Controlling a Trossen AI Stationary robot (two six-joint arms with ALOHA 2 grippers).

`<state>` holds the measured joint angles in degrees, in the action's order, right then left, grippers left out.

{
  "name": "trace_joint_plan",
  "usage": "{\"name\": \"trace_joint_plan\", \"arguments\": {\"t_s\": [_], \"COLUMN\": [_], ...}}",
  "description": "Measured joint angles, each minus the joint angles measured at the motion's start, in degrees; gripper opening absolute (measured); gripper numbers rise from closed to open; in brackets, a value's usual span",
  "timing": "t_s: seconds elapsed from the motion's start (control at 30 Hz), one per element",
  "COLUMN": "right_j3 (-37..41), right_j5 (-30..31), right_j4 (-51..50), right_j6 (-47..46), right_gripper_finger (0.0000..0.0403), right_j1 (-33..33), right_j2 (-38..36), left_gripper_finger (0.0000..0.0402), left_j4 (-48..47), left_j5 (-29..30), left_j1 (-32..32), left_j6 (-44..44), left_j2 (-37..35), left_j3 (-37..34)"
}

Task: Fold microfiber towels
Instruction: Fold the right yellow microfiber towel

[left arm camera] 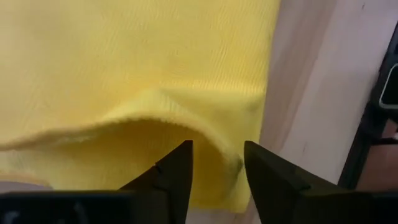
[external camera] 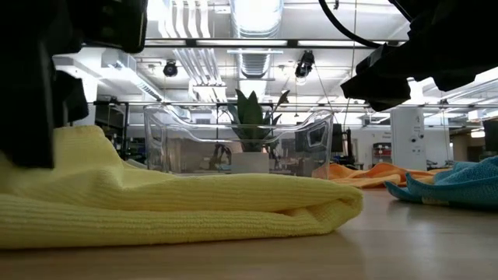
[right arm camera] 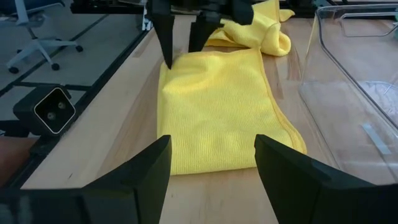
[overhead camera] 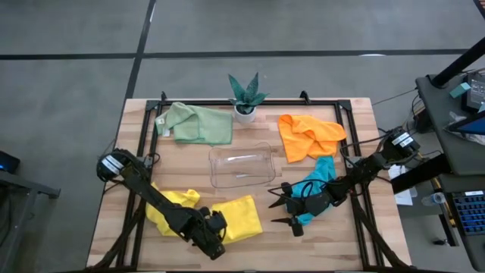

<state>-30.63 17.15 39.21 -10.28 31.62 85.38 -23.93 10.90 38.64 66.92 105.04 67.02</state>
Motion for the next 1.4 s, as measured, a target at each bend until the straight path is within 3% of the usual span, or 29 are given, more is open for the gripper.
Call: {"name": "trace_joint_plan", "arguments": {"t_s": [0.27, 0.87, 1.03, 1.4], "right_j3": [0.0, 0.07, 0.07, 0.07], "right_j5": [0.0, 0.0, -0.01, -0.02], "right_j4": [0.0, -0.08, -0.34, -0.56], "right_j6": [0.02, -0.13, -0.15, -0.2], "right_gripper_finger": [0.0219, 0.0219, 0.0219, 0.0219], "right_j1": [0.0, 0.0, 0.0, 0.0], "right_j2": [0.0, 0.0, 0.0, 0.0], "left_gripper_finger": [0.0009, 0.0001, 0.0016, 0.0127], "left_j4": [0.12, 2.48, 2.32, 2.36], "left_j5": [-2.46, -4.65, -5.04, -11.82], "left_j1": [0.51, 1.86, 2.09, 2.09], "left_j6": [-0.17, 0.26, 0.33, 3.36], "left_j2": [-0.16, -1.95, -1.95, -1.97], "left_j3": [-0.02, -0.02, -0.02, 0.02]}}
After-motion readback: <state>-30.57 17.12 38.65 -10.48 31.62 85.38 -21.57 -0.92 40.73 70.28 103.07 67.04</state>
